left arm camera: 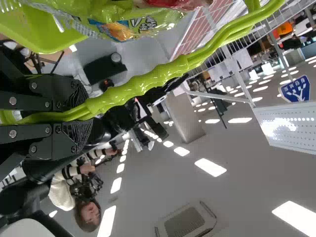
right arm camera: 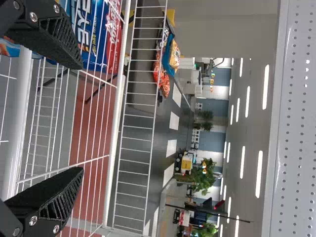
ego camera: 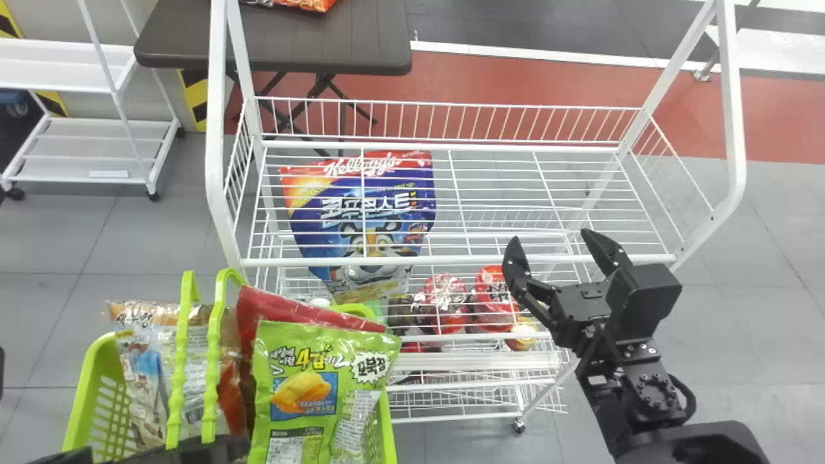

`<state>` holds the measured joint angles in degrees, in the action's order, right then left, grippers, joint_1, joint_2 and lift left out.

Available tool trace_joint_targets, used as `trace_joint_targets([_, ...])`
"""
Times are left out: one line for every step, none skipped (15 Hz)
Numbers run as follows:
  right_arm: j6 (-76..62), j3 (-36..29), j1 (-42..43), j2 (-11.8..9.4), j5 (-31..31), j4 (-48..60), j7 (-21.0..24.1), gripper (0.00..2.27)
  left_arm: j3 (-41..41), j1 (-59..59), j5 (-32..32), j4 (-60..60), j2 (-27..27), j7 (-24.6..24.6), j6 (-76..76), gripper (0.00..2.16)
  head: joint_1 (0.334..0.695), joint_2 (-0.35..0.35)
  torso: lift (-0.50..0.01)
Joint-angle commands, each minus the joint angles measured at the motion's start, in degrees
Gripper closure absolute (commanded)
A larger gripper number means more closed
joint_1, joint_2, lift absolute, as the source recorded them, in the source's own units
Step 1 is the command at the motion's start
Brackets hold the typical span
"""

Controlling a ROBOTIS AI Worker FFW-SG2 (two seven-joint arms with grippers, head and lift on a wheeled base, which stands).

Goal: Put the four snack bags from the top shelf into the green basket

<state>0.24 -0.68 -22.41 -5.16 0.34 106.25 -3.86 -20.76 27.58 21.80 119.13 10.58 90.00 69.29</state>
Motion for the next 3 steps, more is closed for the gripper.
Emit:
trace_joint_targets([1.0,0.1,0.1,0.0,-0.5,0.0,0.0,0.08,0.2,-0.3,-0.1,0.1,0.0,0.6,1.0,2.15,0.695,-0.129,0.0])
trace_joint_targets([1.1,0.2,0.0,0.1,-0.6,-0.1,0.0,0.08,0.3,-0.5,0.0,0.1,-0.1,0.6,2.0,2.15,0.695,-0.129,0.0])
trace_joint_targets([1.1,0.2,0.0,0.1,-0.7,0.0,0.0,0.08,0.5,-0.8,0.0,0.1,0.0,0.6,2.2,2.15,0.695,-0.129,0.0])
